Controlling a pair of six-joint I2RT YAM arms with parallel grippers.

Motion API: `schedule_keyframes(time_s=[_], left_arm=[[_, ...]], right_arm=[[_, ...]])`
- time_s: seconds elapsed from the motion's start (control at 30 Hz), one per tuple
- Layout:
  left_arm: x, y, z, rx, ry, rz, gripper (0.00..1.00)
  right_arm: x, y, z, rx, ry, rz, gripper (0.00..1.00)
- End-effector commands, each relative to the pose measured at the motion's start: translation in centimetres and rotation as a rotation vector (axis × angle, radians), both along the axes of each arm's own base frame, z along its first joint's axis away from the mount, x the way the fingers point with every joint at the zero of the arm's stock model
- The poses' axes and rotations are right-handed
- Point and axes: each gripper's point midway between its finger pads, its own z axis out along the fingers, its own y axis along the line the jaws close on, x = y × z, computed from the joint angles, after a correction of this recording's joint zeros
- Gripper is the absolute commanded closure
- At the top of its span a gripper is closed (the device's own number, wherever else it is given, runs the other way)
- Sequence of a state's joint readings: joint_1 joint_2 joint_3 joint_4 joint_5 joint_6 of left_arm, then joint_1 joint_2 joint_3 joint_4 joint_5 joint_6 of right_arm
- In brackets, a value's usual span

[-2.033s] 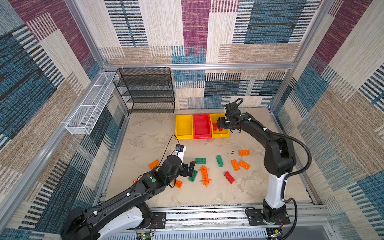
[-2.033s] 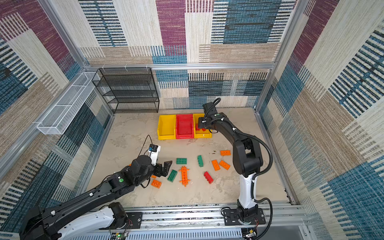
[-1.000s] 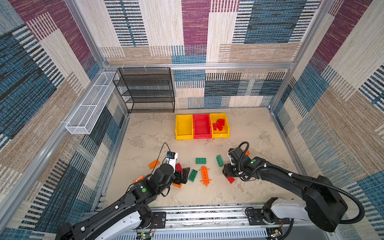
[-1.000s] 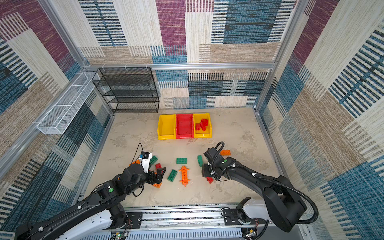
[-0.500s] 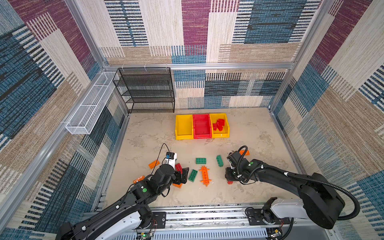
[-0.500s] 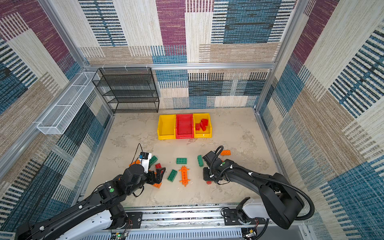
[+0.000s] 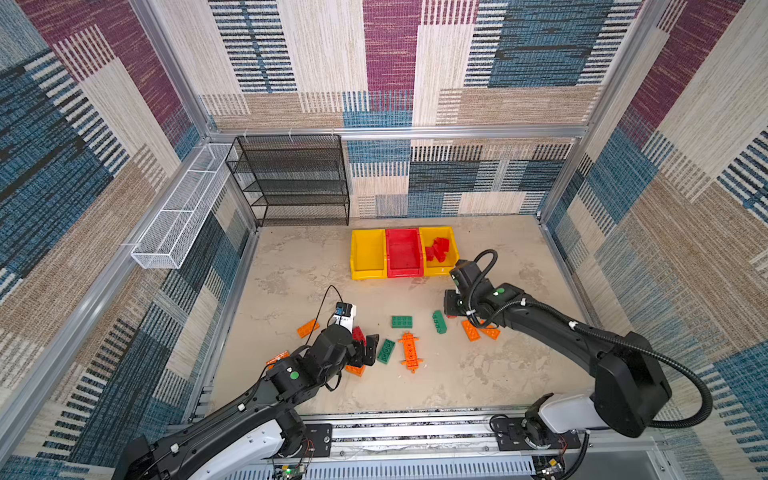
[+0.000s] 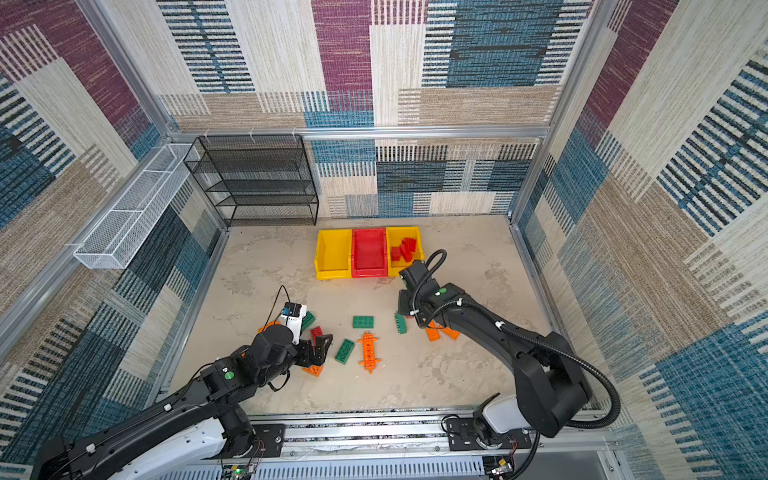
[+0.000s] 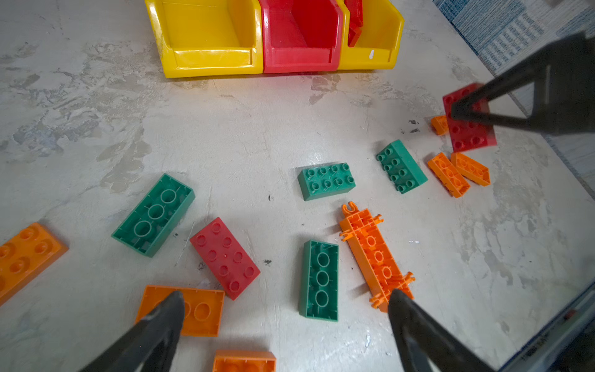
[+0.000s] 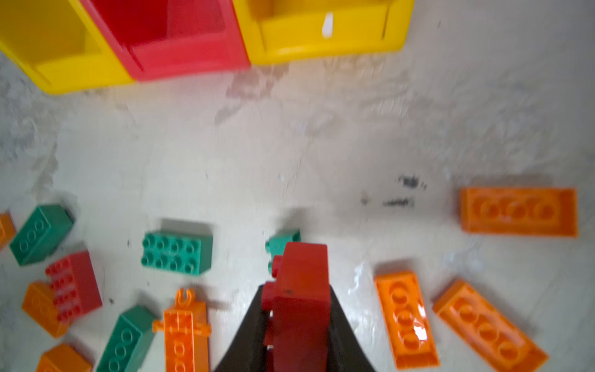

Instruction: Sort the legos into containers by color

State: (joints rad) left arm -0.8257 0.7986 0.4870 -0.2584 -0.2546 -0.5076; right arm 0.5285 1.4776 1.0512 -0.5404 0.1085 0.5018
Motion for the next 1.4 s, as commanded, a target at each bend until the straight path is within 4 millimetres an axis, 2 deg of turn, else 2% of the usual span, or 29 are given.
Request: schedule_keyframes(time_s=[0.0,0.2,0.37,0.57,0.63,0.7,0.77,0.87,0.9,0.97,1.0,1.2,1.37], left_arm=[[0.5,-0.3,0.8,0.018,-0.018,-0.025,0.01],[2.2,0.2,1.3,0.009,-0.006,0.0,0.01],[3.2,1.2,0.7,0.02,0.03,0.042,0.01],[3.5,1.6,-0.1,0.015,0.066,0.062,0.01],[3.4,1.6,-0.4,0.014,0.081,0.064,0.01],[3.3,1.7,-0.7,0.017,0.094,0.07,0.01],[3.3,2.0,-1.0,0.019,0.108,0.084,0.01],[3.2,2.2,-1.5,0.019,0.127,0.104,0.01],[3.2,2.3,-1.7,0.021,0.138,0.114,0.01],[3.2,2.5,-2.1,0.025,0.159,0.135,0.03],[3.2,2.5,-2.4,0.027,0.173,0.144,0.03],[3.4,2.0,-3.8,0.025,0.251,0.177,0.09],[4.2,1.8,-4.6,0.045,0.29,0.217,0.15]], right_arm=[[4.9,-0.2,2.2,-0.01,-0.1,0.012,0.75],[13.1,-0.6,2.2,-0.052,-0.131,-0.002,0.75],[17.8,-0.3,0.6,-0.06,-0.122,-0.001,0.75],[20.7,0.6,-1.1,-0.075,-0.111,0.022,0.7],[21.3,0.7,-1.2,-0.079,-0.115,0.024,0.6],[21.5,0.8,-1.0,-0.073,-0.125,0.024,0.43],[21.4,1.1,-0.4,-0.061,-0.135,0.032,0.31],[20.7,1.0,1.1,-0.038,-0.158,0.036,0.24],[20.1,1.0,1.7,-0.029,-0.165,0.041,0.12],[19.0,0.9,2.5,-0.016,-0.17,0.051,0.07],[18.3,0.9,3.0,-0.014,-0.175,0.055,0.0],[12.9,0.9,5.2,0.042,-0.198,0.069,0.0],[7.8,2.1,4.6,0.105,-0.182,0.12,0.0]])
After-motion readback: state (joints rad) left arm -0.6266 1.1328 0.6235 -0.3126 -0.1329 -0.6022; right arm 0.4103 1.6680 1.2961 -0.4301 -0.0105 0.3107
